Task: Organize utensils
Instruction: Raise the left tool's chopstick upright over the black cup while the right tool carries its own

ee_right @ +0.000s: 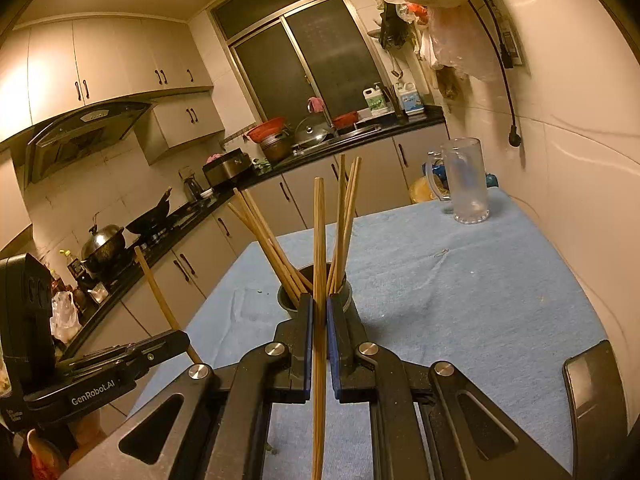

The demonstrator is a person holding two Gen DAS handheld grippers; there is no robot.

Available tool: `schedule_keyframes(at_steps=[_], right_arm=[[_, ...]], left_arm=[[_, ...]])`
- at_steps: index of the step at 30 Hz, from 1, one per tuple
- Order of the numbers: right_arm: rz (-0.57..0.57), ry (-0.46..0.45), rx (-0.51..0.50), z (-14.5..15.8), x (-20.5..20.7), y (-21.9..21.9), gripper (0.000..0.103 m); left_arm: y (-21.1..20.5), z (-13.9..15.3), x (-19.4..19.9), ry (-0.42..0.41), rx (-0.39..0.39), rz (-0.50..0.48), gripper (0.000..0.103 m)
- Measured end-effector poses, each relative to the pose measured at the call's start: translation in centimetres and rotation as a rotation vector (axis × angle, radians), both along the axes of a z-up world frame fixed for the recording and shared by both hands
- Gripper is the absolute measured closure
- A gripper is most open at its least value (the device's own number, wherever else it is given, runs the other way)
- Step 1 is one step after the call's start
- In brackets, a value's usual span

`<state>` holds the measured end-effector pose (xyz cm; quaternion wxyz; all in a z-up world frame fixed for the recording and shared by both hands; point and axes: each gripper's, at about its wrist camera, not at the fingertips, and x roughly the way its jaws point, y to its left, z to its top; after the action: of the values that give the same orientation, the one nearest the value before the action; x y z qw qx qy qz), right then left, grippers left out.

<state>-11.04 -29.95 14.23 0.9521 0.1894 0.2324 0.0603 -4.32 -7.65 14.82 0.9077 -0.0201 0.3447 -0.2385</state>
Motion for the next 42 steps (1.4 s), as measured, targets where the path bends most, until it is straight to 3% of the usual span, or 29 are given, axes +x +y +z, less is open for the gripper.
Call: schedule_keyframes(at_steps=[21,42], right_arm=[[-0.019,-0.013,0.012,0.5,-0.2,-0.3,0.095],[-0.052,-0.081,0.000,3.5,1.1,-0.2,0.095]], left_arm=[[0.0,0.3,0.0,-0.004,0.006,0.001,0.096],[-0.9,1.8,0.6,-0.032,0.030,-0.009,0.096]])
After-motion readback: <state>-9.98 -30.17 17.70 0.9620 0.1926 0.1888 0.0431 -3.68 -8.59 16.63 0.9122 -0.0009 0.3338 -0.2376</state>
